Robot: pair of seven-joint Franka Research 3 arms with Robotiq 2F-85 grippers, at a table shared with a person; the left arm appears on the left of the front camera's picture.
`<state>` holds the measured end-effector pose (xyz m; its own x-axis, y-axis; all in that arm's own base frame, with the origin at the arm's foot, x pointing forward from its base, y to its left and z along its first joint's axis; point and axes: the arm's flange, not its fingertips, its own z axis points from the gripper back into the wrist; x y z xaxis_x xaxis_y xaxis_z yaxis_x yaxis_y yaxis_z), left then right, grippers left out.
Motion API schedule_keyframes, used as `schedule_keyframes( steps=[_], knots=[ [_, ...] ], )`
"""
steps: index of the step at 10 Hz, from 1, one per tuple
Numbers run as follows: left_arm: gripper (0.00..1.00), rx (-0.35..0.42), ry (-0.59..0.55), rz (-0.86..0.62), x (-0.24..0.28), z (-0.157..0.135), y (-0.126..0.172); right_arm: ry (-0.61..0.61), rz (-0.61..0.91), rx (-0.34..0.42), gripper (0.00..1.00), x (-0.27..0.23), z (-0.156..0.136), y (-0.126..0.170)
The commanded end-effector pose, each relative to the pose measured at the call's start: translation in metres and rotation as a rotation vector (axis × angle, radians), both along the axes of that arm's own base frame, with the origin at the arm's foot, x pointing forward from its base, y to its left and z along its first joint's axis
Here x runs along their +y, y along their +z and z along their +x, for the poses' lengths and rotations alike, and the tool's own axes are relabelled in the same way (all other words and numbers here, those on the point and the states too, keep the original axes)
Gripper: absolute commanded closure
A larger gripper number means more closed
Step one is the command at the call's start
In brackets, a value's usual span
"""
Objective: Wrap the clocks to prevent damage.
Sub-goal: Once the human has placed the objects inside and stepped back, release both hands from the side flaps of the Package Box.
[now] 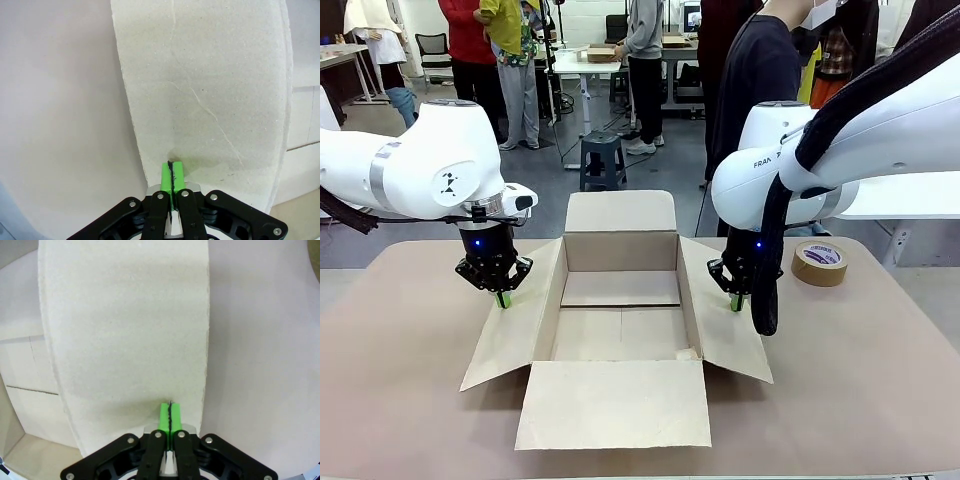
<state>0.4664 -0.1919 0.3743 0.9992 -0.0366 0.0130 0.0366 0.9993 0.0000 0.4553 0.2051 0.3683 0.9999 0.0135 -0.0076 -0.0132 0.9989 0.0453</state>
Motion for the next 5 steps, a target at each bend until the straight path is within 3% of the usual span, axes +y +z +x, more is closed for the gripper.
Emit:
schedule_keyframes(
  steps=[1, 5],
  knots=[
    [1.0, 0.003, 0.003, 0.016, 0.0011, -0.0008, -0.0007, -0.002, -0.001, 0.003, 0.99, -0.0004, -0.0001, -0.0013],
    [1.0, 0.003, 0.003, 0.016, 0.0011, -0.0008, -0.0007, -0.002, -0.001, 0.003, 0.99, -0.0004, -0.0001, -0.0013]
  ],
)
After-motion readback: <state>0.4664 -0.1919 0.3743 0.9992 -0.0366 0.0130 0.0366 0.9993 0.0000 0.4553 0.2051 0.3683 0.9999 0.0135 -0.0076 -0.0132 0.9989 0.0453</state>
